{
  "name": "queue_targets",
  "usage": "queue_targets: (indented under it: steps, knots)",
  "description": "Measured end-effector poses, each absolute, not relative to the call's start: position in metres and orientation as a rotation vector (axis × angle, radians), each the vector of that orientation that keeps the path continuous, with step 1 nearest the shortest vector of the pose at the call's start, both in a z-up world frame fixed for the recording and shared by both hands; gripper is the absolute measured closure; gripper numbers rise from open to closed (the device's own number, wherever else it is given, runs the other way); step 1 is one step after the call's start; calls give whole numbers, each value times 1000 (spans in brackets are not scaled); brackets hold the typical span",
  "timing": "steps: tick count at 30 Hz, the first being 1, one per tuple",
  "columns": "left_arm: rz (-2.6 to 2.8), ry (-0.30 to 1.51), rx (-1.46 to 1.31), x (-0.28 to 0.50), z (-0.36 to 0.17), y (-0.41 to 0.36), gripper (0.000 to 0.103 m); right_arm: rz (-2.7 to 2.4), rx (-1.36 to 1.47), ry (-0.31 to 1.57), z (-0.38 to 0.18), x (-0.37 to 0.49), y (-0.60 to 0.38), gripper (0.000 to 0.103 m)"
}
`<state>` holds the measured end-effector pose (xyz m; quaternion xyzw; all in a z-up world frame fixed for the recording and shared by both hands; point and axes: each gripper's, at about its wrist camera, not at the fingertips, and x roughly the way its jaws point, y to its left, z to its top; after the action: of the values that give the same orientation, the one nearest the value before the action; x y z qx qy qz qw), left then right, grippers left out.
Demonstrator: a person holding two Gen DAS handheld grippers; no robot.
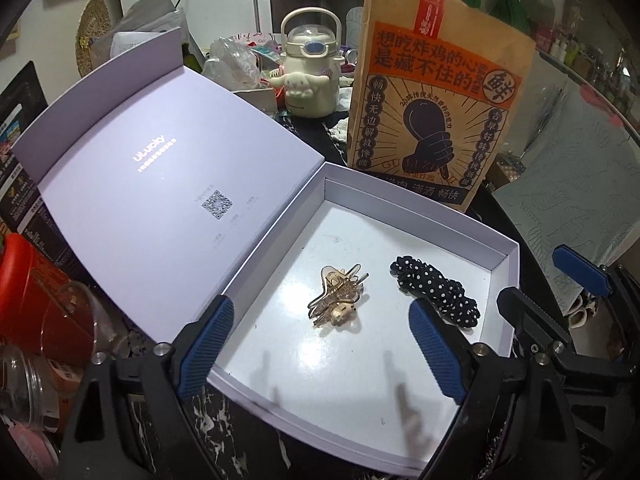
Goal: Organize rigid objects
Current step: 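Withdraw both tools from the box toward the gingham scrunchie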
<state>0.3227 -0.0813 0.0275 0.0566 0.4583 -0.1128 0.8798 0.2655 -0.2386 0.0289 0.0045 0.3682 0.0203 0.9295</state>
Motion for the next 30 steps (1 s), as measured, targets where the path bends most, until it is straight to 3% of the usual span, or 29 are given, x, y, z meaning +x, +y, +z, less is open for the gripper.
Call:
queue_targets:
  steps: [3,6,30]
  knots:
    - [-229,929,104,311,35,-74,2,20,27,751,36,256,-241,16]
    - [-225,912,90,298,41,-67,2,16,24,748,41,247,-242,13]
    - [-161,783,117,199,74,-32,1,21,-37,676,80,152,-210,6]
